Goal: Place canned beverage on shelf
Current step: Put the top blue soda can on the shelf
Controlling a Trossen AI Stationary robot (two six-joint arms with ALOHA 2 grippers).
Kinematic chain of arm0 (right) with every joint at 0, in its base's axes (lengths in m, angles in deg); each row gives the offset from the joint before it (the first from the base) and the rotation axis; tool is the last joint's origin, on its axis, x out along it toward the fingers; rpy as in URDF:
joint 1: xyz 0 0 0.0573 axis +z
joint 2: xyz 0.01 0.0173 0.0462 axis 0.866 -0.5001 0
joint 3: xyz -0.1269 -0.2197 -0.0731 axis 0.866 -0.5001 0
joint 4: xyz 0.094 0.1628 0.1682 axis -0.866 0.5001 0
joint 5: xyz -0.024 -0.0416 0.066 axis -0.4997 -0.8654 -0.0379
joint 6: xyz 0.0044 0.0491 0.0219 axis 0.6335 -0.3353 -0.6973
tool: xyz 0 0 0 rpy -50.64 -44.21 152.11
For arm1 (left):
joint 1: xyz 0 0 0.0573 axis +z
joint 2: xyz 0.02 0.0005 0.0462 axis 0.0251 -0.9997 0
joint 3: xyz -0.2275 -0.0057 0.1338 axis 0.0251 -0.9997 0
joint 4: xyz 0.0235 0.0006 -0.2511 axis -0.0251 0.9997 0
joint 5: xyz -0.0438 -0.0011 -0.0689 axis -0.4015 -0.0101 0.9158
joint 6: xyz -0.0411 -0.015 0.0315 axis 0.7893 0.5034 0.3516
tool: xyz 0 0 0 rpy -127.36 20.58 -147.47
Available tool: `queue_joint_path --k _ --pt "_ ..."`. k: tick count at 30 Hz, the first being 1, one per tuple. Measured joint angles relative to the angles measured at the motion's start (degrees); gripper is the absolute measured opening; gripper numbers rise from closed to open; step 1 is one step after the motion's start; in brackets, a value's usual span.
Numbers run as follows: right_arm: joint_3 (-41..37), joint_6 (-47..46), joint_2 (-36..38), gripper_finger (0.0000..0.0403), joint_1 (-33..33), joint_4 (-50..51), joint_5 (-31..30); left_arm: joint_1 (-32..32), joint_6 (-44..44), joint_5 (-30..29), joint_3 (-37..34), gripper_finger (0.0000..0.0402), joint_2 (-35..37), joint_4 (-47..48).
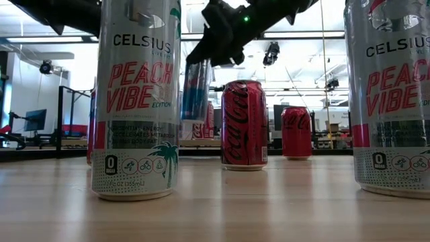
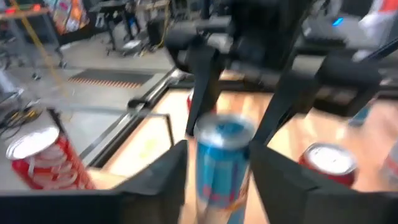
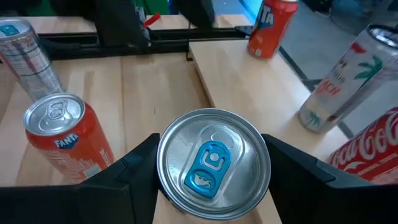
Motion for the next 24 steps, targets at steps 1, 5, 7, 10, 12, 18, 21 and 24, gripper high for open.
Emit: queue_joint_path --k 1,5,7,10,12,18,21,24 --pt "0.0 0.16 0.44 0.0224 0.0 0.18 0.01 -0.02 -0.03 -1.06 0.0 0.0193 -1.0 0.07" --pt "0.0 1.2 2.25 0.0224 0.0 -0.04 0.0 0.04 -1.33 -2.44 0.01 0.0278 -5.2 -0.14" --pt "0.0 1.88 2.62 0.0224 0.0 -0.15 -0.01 0.04 -2.37 -0.65 0.04 0.0309 -7.46 -0.89" --pt "0.0 2.93 2.71 0.0224 0.0 0.04 0.0 -0.04 -3.22 0.78 0.45 0.0338 -11.02 -5.02" --pt "0.2 3.38 2.71 0.0224 0.0 0.22 -0.02 -0.02 -3.89 1.09 1.07 0.0345 -12.96 -6.76" --pt "1.29 5.02 2.57 0.0224 0.02 0.6 -0.01 0.12 -4.28 2.78 4.53 0.0341 -18.49 -7.28" --pt "1.97 5.63 2.53 0.0224 0.13 0.56 0.04 0.3 -5.04 2.73 6.45 0.0335 -21.06 -7.35" --pt "2.25 6.08 2.53 0.0224 0.15 -0.28 0.1 0.26 -6.52 0.39 7.64 0.0322 -22.47 -7.33"
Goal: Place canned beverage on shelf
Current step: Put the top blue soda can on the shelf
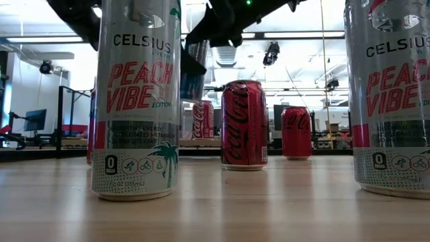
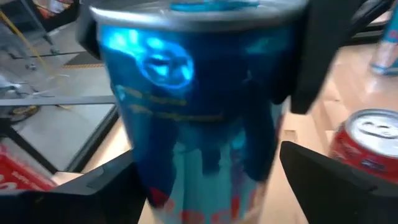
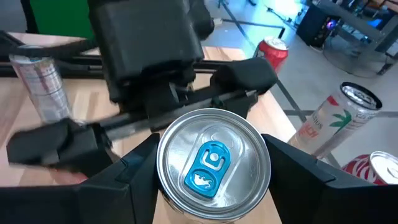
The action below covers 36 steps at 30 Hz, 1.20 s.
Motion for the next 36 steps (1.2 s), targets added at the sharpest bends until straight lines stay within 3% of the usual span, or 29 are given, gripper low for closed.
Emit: queue_joint_path --k 7,10,14,19,36 --pt "0.02 0.13 0.0 0.0224 -0.02 0.61 -0.1 0.02 -0.97 -1.58 0.22 0.025 -0.22 0.02" --pt "0.02 0.13 0.0 0.0247 -0.02 0.46 -0.17 0.16 -1.22 -1.58 0.22 0.0211 0.07 0.01" --pt "0.02 0.05 0.0 0.0288 -0.02 0.23 -0.24 0.74 -1.42 -1.44 0.22 0.0209 0.07 0.28" --pt "0.04 0.35 0.02 0.031 -0.02 -0.32 -0.75 1.37 -1.45 -1.36 0.22 0.0209 0.07 0.88" --pt "2.34 0.6 0.09 0.0299 -0.04 1.3 -0.76 11.6 3.78 -2.04 -4.16 0.0231 0.4 0.39"
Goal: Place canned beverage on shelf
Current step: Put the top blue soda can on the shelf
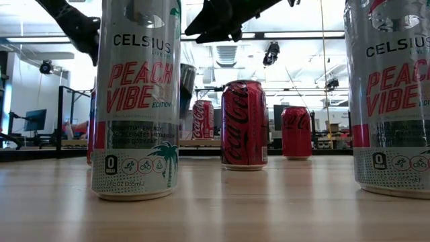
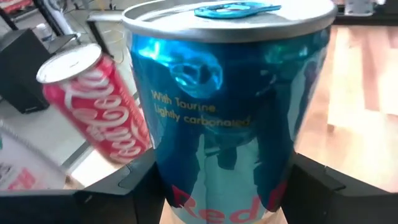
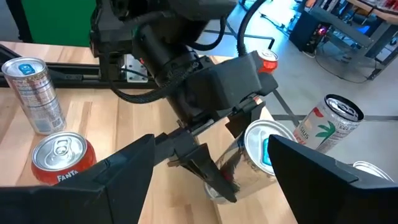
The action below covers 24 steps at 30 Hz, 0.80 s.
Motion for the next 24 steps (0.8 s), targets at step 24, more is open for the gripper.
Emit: queue_joint_path --k 24 --pt "0.0 0.0 0.0 0.0298 0.0 0.0 0.04 5.52 0.0 0.04 -11.81 0.0232 2.5 -16.37"
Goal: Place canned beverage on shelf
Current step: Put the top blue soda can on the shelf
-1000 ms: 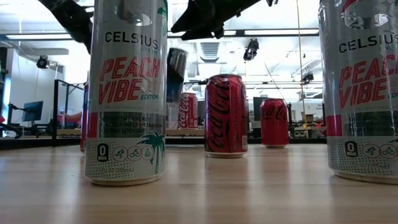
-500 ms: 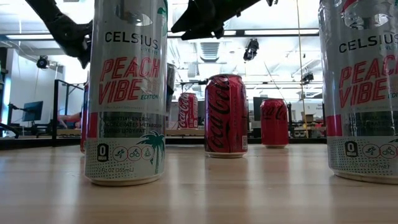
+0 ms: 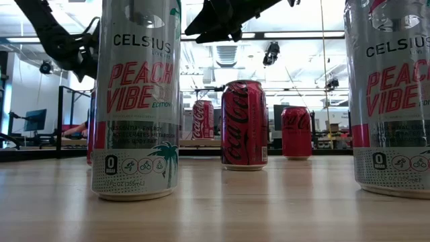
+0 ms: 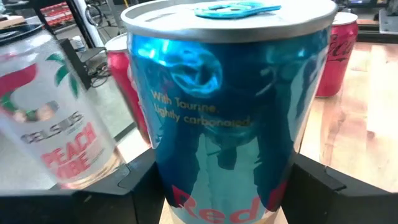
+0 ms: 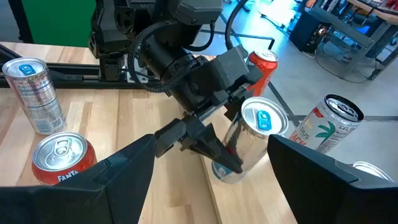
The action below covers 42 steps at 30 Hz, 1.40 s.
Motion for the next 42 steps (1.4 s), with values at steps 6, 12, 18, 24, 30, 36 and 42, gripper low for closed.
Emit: queue_joint_path --k 6,12,18,24,30,36,42 --pt "0.0 0.0 0.0 0.0294 0.0 -0.02 0.0 1.88 0.4 -0.02 -3.14 0.0232 2.91 -1.16" --pt "0.0 -0.01 0.0 0.0295 0.0 -0.03 0.02 3.99 0.92 -0.04 -6.06 0.0232 5.68 -1.49" --pt "0.0 -0.15 0.0 0.0293 0.0 -0.11 0.04 5.82 1.35 -0.04 -7.19 0.0232 6.62 -1.84" --pt "0.0 -0.16 0.0 0.0295 0.0 -0.11 0.04 6.71 2.5 -0.08 -7.92 0.0232 6.71 -1.7" --pt "0.0 -0.17 0.0 0.0293 0.0 -0.11 0.04 6.8 2.96 -0.09 -8.44 0.0232 6.67 -1.7" --pt "-0.02 -0.17 0.0 0.0299 0.0 -0.09 0.04 6.82 3.06 -1.49 -9.11 0.0232 6.79 -2.16" --pt "-0.02 -0.2 0.0 0.0298 0.0 -0.09 0.04 6.92 3.06 -1.6 -9.11 0.0232 6.82 -2.18"
